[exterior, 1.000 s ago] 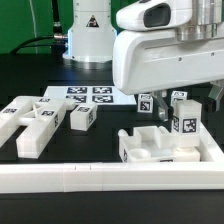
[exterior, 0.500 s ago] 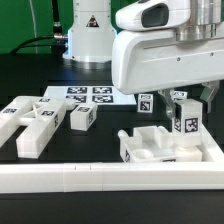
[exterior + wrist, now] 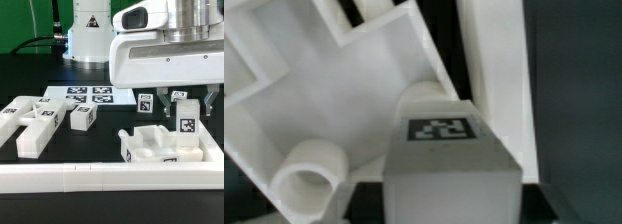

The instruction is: Assemble chair

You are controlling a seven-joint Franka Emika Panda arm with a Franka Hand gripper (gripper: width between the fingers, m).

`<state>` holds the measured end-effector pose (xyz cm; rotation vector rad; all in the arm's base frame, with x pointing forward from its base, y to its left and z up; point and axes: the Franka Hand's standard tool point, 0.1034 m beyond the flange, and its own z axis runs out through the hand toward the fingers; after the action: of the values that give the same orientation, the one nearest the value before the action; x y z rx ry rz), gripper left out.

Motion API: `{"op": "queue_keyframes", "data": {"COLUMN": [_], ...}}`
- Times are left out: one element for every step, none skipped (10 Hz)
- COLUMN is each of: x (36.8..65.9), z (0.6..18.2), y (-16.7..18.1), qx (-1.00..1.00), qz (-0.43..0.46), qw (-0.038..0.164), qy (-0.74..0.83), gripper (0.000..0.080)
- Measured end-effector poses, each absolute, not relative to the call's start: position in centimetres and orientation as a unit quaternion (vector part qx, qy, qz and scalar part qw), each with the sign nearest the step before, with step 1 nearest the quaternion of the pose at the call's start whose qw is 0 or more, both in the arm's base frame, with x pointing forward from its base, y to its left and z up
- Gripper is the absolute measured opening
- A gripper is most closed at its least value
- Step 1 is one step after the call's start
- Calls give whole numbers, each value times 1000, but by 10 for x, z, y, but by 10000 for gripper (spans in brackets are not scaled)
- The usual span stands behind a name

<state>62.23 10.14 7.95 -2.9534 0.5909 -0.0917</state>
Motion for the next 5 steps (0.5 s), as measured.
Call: {"op": "queue_keyframes", "data": {"x": [622,622,622,622,622], "z": [79,79,79,79,79], "y": [105,105,105,106,106], "qx": [-964,-952,-944,-933,-929], "qz": [-26,-23,-20,-17,-16], "qw": [70,73,76,77,77], "qy": [256,297,319,352,363], "gripper": [291,291,291,291,291]}}
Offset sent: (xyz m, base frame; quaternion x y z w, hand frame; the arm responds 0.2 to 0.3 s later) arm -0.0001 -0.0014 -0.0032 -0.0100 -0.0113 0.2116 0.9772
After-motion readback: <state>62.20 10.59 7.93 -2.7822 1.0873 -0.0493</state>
